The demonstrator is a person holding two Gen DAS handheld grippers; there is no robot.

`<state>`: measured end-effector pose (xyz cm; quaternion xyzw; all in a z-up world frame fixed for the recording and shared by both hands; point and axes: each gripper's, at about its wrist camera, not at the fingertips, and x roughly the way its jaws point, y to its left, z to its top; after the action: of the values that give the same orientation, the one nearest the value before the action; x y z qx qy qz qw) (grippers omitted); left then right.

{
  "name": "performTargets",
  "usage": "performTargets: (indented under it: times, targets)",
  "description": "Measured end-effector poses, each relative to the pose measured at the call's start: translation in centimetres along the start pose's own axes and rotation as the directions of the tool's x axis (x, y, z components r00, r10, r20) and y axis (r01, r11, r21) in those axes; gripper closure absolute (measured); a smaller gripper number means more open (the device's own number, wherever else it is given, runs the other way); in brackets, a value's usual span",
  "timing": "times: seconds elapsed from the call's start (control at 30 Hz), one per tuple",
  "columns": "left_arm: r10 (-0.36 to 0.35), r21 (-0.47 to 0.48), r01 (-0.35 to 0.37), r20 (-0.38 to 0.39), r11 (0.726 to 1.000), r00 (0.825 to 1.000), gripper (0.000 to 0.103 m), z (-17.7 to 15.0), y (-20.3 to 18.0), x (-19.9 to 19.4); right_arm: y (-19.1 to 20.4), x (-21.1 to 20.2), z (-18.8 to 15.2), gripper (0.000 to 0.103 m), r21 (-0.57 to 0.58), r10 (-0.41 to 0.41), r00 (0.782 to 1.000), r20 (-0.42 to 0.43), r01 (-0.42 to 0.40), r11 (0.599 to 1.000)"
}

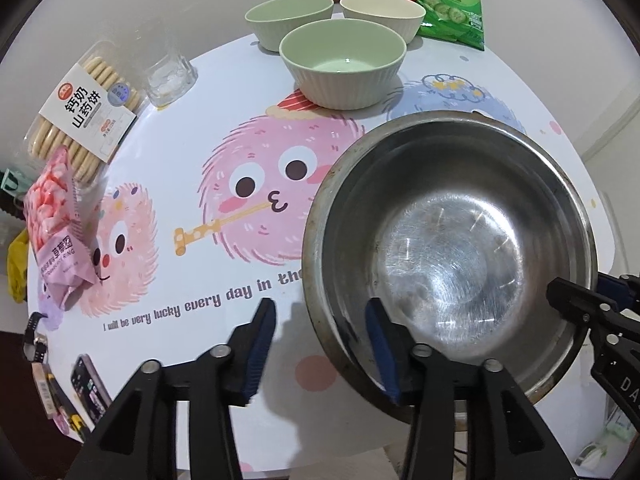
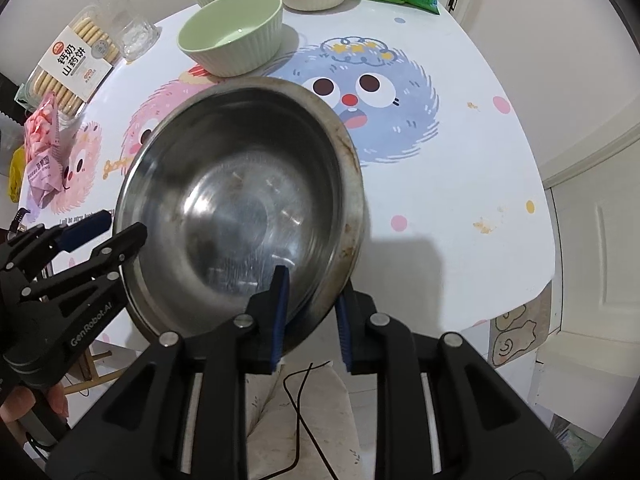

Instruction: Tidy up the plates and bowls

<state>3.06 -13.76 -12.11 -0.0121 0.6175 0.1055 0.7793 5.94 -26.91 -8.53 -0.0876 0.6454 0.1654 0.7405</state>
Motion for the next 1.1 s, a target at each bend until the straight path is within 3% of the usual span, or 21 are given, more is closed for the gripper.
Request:
performTargets:
  times: [0.07, 0.17, 0.43, 0.5, 0.6, 0.67, 0.73, 0.77, 0.9, 1.0, 1.1]
  targets:
    - [0.008, -0.006, -0.008, -0.002, 1.0, 1.0, 0.049, -0.1, 0.2, 0.0, 0.0, 0.0, 0.0, 0.077, -0.001, -0.008, 1.0, -0.006, 0.008, 1.0]
    - [0.018, -0.014, -0.018, -0.002, 1.0, 1.0, 0.048, -0.3, 0.5, -0.1, 0.0, 0.0, -0.2, 0.064, -0.001, -0.018, 1.0, -0.016, 0.018, 1.0]
    - [0.03, -0.05, -0.029, 0.024, 0.998, 0.999, 0.045, -0.5, 1.5, -1.8, -0.4, -1.7, -0.6, 0.063, -0.009, -0.016, 1.0, 0.003, 0.016, 1.0]
    - [0.035, -0.065, -0.032, 0.046, 0.997, 0.998, 0.036, -0.2, 2.0, -2.9, -0.7, -2.7, -0.4, 0.062, -0.003, -0.004, 1.0, 0.026, 0.004, 1.0]
    - [0.025, -0.086, -0.017, 0.089, 0.996, 0.996, 0.021, 0.9, 2.9, -4.5, -1.0, -4.6, 0.6, 0.059, -0.001, 0.026, 0.996, 0.083, -0.026, 1.0]
    - [0.034, -0.087, -0.024, 0.124, 0.996, 0.992, 0.019, 1.9, 3.3, -5.7, -1.1, -5.8, 1.4, 0.056, -0.002, 0.044, 0.992, 0.117, -0.044, 0.999]
    - [0.047, -0.087, -0.035, 0.149, 0.996, 0.988, 0.013, 3.0, 3.5, -6.4, -1.2, -7.0, 2.7, 0.034, -0.002, 0.07, 0.986, 0.153, -0.07, 0.998]
    - [0.053, -0.084, -0.04, 0.163, 0.996, 0.985, 0.012, 3.8, 3.5, -6.8, -1.1, -7.3, 3.1, 0.031, -0.001, 0.079, 0.983, 0.165, -0.08, 0.997]
    - [0.075, -0.068, -0.062, 0.202, 0.996, 0.976, 0.011, 6.4, 3.6, -7.5, -0.4, -8.5, 5.4, 0.031, -0.016, 0.09, 0.975, 0.203, -0.089, 0.996]
    - [0.058, -0.062, -0.045, 0.221, 0.997, 0.974, 0.0, 8.2, 3.8, -7.5, 0.3, -8.8, 7.1, 0.03, -0.027, 0.095, 0.972, 0.217, -0.091, 0.995]
    - [0.057, -0.062, -0.044, 0.225, 0.997, 0.973, 0.0, 9.9, 4.1, -7.1, 0.9, -8.9, 8.9, 0.03, -0.039, 0.077, 0.971, 0.225, -0.07, 0.997]
